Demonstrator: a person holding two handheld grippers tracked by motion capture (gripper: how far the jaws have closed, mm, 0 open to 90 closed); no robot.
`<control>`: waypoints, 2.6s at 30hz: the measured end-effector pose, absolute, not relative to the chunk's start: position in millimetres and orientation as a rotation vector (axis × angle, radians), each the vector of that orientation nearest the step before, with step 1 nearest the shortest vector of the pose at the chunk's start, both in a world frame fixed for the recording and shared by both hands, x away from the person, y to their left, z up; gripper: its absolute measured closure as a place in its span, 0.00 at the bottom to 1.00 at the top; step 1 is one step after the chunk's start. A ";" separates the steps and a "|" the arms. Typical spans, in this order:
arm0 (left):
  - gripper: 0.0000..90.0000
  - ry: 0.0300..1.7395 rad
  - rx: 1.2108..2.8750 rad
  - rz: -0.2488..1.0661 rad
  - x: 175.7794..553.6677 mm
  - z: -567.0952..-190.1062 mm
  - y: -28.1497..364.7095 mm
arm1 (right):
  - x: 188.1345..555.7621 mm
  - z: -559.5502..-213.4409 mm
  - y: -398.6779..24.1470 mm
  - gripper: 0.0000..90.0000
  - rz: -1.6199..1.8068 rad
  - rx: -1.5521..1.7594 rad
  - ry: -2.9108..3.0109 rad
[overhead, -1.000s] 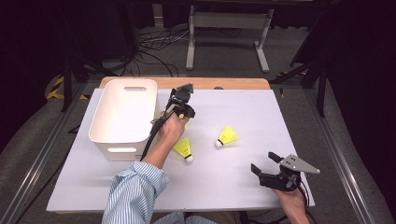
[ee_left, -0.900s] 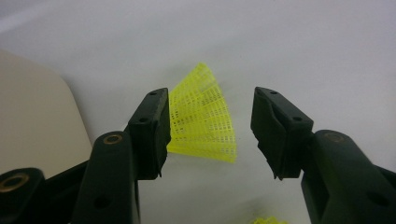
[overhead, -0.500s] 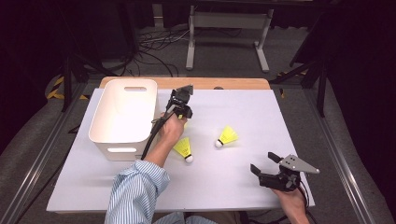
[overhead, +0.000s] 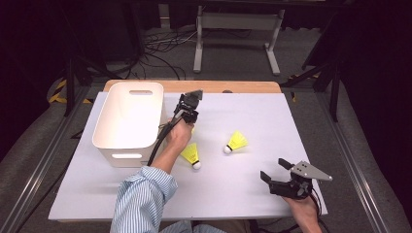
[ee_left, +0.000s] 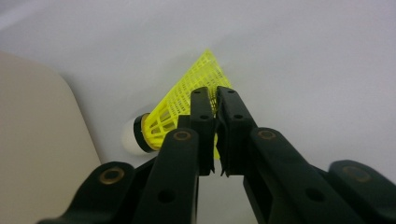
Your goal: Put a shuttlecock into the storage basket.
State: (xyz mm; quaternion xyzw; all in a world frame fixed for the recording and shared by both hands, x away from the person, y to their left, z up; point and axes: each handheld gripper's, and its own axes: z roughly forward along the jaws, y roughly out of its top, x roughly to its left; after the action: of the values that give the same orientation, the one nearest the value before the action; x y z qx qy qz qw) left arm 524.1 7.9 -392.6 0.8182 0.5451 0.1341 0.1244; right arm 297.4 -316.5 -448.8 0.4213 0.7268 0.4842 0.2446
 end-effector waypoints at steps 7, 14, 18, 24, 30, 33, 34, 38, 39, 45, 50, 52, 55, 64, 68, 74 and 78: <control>1.00 1.574 2.398 0.404 522.9 -389.9 9.0 | 297.7 -449.0 -316.4 0.14 1.322 1.149 1.987; 1.00 1.547 2.409 0.428 519.5 -383.7 8.7 | 297.9 -449.0 -315.0 0.14 1.319 1.148 1.991; 1.00 1.541 2.401 0.440 517.9 -376.9 12.1 | 298.0 -449.1 -316.0 0.14 1.320 1.151 1.989; 1.00 1.489 2.406 0.486 511.7 -362.2 12.9 | 298.3 -449.4 -315.2 0.14 1.317 1.152 1.991; 1.00 1.454 2.391 0.491 506.8 -349.9 14.0 | 298.4 -449.5 -315.6 0.14 1.319 1.156 1.988; 1.00 1.433 2.378 0.473 504.3 -342.7 17.2 | 298.4 -449.6 -315.6 0.14 1.318 1.155 1.987; 1.00 1.429 2.372 0.465 503.4 -340.4 18.4 | 298.5 -449.7 -315.6 0.14 1.318 1.156 1.987; 1.00 1.414 2.362 0.442 500.2 -331.9 23.4 | 298.6 -449.7 -315.9 0.14 1.317 1.157 1.986; 1.00 1.406 2.353 0.428 499.2 -329.3 25.6 | 298.6 -449.7 -315.9 0.14 1.317 1.156 1.986; 1.00 1.383 2.327 0.385 496.7 -318.5 36.8 | 299.2 -450.0 -316.3 0.14 1.310 1.159 1.988; 1.00 1.369 2.297 0.349 494.5 -312.0 44.9 | 299.3 -450.2 -316.2 0.14 1.307 1.158 1.989; 1.00 1.362 2.291 0.335 493.8 -309.1 47.6 | 299.2 -450.2 -316.1 0.14 1.308 1.158 1.988; 1.00 1.355 2.278 0.317 493.0 -306.1 50.9 | 299.3 -450.2 -316.4 0.14 1.307 1.159 1.988; 1.00 1.322 2.251 0.262 488.4 -295.5 65.3 | 299.6 -450.6 -316.9 0.14 1.308 1.164 1.990; 1.00 1.324 2.228 0.251 485.5 -289.7 73.6 | 299.4 -450.4 -316.3 0.14 1.305 1.161 1.990; 1.00 1.320 2.199 0.242 479.4 -281.1 83.9 | 299.1 -450.3 -316.7 0.14 1.308 1.162 1.989; 1.00 1.310 2.183 0.248 475.0 -275.0 90.5 | 298.9 -450.4 -317.0 0.14 1.310 1.165 1.987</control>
State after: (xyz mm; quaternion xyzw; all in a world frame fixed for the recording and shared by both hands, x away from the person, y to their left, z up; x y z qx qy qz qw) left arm 475.0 90.5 -275.0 0.8172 0.4907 0.0927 0.2877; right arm 298.9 -317.0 -450.4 0.4265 0.7273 0.4795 0.2433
